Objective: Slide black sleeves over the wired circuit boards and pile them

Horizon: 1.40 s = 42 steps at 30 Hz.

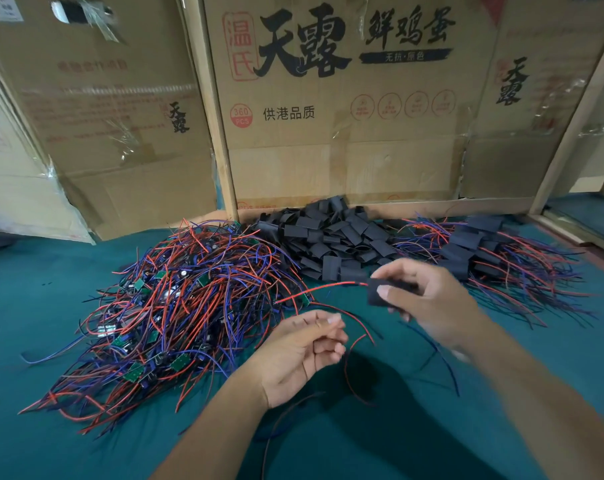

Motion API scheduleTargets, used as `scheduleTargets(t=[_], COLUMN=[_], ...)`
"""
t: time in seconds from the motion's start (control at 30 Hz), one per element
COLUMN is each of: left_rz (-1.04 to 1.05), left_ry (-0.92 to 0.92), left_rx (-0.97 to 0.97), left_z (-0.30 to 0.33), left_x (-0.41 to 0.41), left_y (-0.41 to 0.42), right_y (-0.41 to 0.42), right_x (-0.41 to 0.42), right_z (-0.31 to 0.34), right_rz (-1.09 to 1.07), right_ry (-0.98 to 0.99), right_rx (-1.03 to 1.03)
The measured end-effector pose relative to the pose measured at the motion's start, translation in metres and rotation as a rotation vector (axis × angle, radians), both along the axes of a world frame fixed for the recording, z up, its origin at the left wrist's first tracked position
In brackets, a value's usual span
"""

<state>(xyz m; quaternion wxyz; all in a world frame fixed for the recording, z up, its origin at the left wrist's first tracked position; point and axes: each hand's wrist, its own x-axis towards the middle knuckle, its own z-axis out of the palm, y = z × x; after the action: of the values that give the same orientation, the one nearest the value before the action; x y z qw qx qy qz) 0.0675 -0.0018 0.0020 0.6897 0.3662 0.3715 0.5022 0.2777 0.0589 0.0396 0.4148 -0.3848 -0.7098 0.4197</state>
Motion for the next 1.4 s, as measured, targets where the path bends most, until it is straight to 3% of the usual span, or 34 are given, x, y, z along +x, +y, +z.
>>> scheduleTargets(t=[0.17, 0.23, 0.33, 0.4, 0.5, 0.57, 0.67, 0.73, 0.87, 1.0, 1.13, 1.4], left_rz=[0.042, 0.03, 0.018, 0.007, -0.012, -0.018, 0.041, 0.09, 0.128, 0.226, 0.362, 0.434], left_ry=[-0.011, -0.024, -0.048, -0.013, 0.045, 0.062, 0.076, 0.073, 0.082, 0.103, 0.203, 0.384], left_rx=[-0.026, -0.01, 0.018, 0.039, 0.073, 0.09, 0.087, 0.081, 0.086, 0.099, 0.115, 0.197], left_z=[-0.003, -0.002, -0.001, -0.002, -0.007, -0.01, -0.01, -0.009, -0.007, -0.006, -0.007, -0.007], left_x=[-0.001, -0.001, -0.001, 0.001, 0.01, 0.016, 0.018, 0.016, 0.015, 0.017, 0.015, 0.015], left_y=[0.003, 0.002, 0.001, 0.0, -0.003, -0.004, -0.003, -0.003, -0.002, -0.001, 0.002, 0.0], right_y=[0.085, 0.119, 0.148, 0.144, 0.114, 0.085, 0.064, 0.064, 0.07, 0.084, 0.083, 0.078], right_x=[0.045, 0.065, 0.08, 0.061, -0.007, -0.055, -0.111, -0.139, -0.161, -0.146, -0.138, -0.152], right_z=[0.032, 0.045, 0.057, 0.057, 0.045, 0.034, 0.019, 0.011, 0.005, 0.001, -0.009, -0.021], right_rz=[-0.412, -0.543, -0.741, -0.811, -0.468, -0.212, -0.005, 0.022, -0.124, -0.264, -0.107, -0.062], right_ry=[-0.15, -0.322, -0.764, -0.858, -0.806, -0.752, -0.729, -0.765, -1.013, -0.985, -0.975, -1.103], right_rx=[0.064, 0.104, 0.045, 0.076, 0.231, 0.248, 0.229, 0.206, 0.153, 0.094, -0.032, -0.045])
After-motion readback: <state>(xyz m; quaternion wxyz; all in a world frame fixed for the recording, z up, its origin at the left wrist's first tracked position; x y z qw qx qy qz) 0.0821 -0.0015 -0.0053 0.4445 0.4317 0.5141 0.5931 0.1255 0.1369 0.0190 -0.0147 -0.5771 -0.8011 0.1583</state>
